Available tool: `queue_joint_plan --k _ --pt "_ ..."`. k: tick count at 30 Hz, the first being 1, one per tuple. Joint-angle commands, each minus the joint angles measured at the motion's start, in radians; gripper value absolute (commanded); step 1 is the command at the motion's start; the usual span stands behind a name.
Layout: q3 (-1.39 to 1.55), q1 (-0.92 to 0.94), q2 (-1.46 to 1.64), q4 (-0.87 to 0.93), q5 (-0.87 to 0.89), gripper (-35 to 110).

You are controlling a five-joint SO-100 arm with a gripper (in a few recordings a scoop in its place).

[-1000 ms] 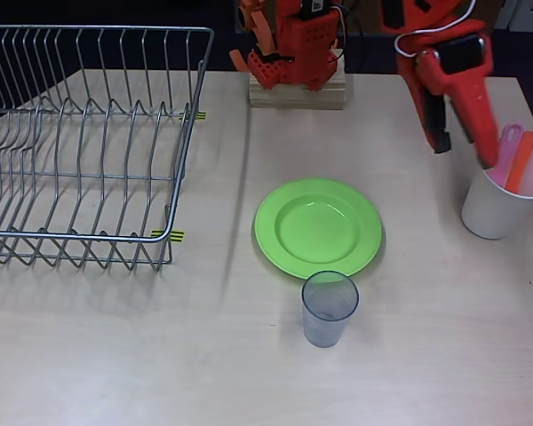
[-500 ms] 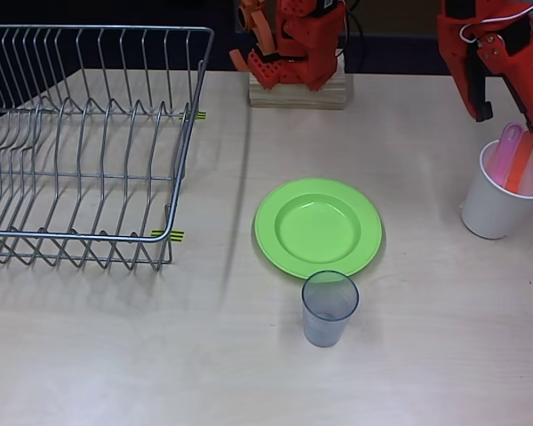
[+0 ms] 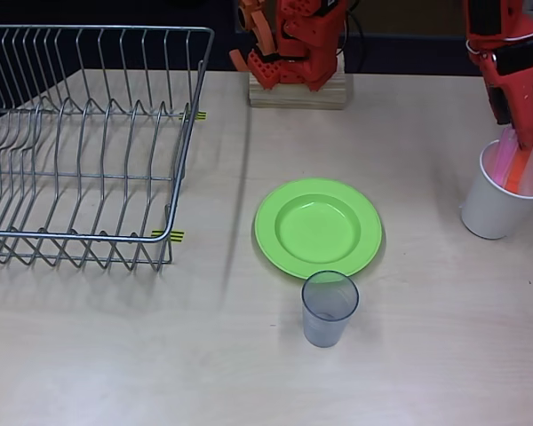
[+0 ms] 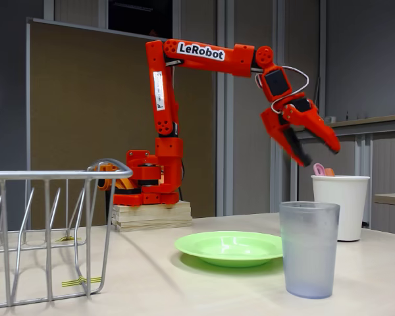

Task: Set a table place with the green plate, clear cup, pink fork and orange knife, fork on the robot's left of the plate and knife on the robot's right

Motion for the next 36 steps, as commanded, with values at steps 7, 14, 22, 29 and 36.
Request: queue_joint_plan --k 7,14,22,29,36 --pt "-0.037 -0.041 -0.044 -0.055 0.101 27" --pt "-0.012 -0.043 -0.041 -0.057 0.104 25" --pt "0.003 -0.04 -0.041 -0.069 0.112 18" --pt "0.043 -0.028 -0.021 -0.094 0.083 13" --pt "0.058 -0.011 -0.005 -0.086 0.046 10"
